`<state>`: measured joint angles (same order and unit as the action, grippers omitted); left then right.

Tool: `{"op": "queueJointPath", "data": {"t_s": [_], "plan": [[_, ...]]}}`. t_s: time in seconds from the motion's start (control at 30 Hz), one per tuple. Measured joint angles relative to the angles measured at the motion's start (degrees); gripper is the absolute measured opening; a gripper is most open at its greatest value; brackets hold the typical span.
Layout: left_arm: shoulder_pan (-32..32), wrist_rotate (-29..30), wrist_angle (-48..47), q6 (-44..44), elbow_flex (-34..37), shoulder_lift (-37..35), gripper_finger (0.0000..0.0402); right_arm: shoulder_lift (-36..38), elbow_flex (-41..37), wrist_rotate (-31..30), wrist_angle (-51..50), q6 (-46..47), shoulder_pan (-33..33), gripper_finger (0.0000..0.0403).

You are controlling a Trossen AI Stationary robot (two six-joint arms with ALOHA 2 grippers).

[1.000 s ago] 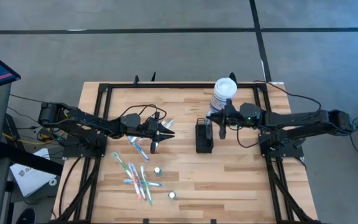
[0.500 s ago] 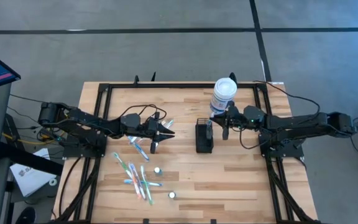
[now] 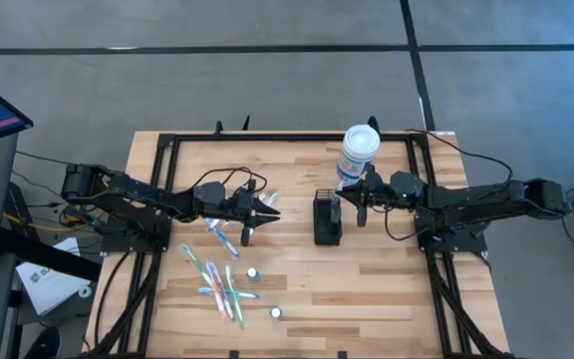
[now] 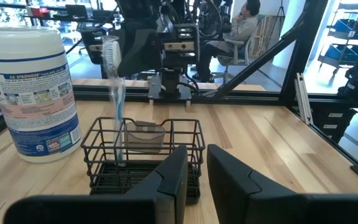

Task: Pick & Place toothbrushing station
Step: Put the top blue toothbrush into the wire mesh organizer

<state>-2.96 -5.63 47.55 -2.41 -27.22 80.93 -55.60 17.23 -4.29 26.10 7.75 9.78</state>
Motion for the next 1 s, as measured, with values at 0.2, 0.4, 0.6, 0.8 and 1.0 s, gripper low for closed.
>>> {"op": "queueJointPath", "data": {"t_s": [0.2, 0.4, 0.6, 0.8, 1.0], "plan": [[0.0, 0.0, 0.0, 0.0, 0.0, 0.0, 0.0058, 0.0, -1.1, -0.1, 0.8, 0.0, 0.1, 0.0017], [0.0, 0.0, 0.0, 0.0, 0.0, 0.0, 0.0058, 0.0, -3.7, -0.1, 4.8, 0.2, 0.1, 0.0023], [0.0, 0.0, 0.0, 0.0, 0.0, 0.0, 0.0058, 0.0, -3.7, -0.2, 4.5, 0.3, 0.1, 0.0030], [0.0, 0.0, 0.0, 0.0, 0.0, 0.0, 0.0058, 0.0, -3.7, -0.2, 4.4, 0.3, 0.1, 0.0025], [0.0, 0.0, 0.0, 0.4, 0.0, 0.0, 0.0058, 0.0, -3.7, -0.2, 3.2, 0.0, 0.1, 0.0038]]}}
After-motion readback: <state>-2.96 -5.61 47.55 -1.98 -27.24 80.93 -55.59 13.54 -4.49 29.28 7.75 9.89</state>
